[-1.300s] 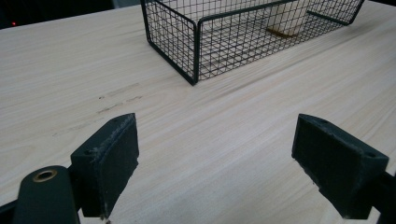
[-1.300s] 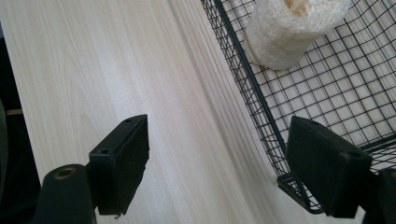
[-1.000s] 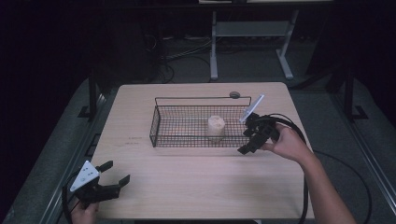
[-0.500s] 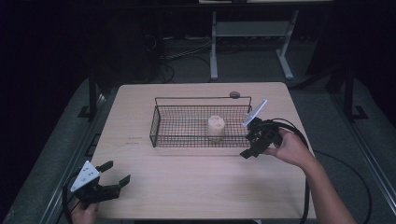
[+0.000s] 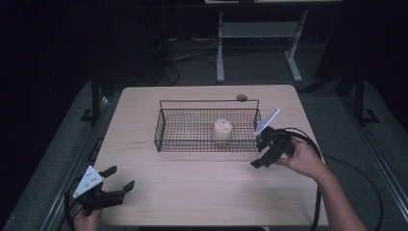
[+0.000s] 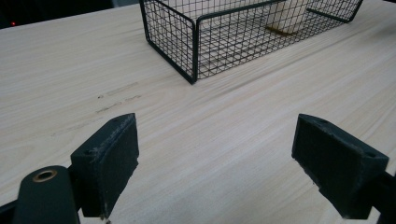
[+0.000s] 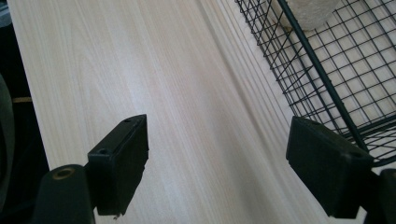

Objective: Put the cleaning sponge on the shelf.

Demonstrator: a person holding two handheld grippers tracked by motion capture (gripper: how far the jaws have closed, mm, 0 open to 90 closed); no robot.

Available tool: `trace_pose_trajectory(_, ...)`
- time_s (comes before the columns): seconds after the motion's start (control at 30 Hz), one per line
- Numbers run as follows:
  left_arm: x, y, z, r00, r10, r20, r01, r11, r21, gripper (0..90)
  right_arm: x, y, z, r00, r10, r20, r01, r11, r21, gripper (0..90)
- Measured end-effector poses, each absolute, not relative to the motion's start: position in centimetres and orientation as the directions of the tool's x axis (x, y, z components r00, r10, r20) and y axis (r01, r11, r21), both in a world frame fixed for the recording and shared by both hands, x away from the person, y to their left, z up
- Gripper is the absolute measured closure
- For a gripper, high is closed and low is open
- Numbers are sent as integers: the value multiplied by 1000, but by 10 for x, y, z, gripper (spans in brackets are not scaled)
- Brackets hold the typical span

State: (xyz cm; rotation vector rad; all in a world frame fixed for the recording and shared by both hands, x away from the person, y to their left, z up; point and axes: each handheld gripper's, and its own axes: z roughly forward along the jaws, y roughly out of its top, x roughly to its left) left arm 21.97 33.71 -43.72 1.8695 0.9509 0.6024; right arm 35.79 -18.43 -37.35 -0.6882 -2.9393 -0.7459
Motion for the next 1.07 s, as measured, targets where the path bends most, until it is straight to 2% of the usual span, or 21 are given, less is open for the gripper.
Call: trace_pose_trajectory(1.07,221,337,-438,579,815,12,363,-271,891,140,330,-193,-388,-903,408,131,421,785,454,201)
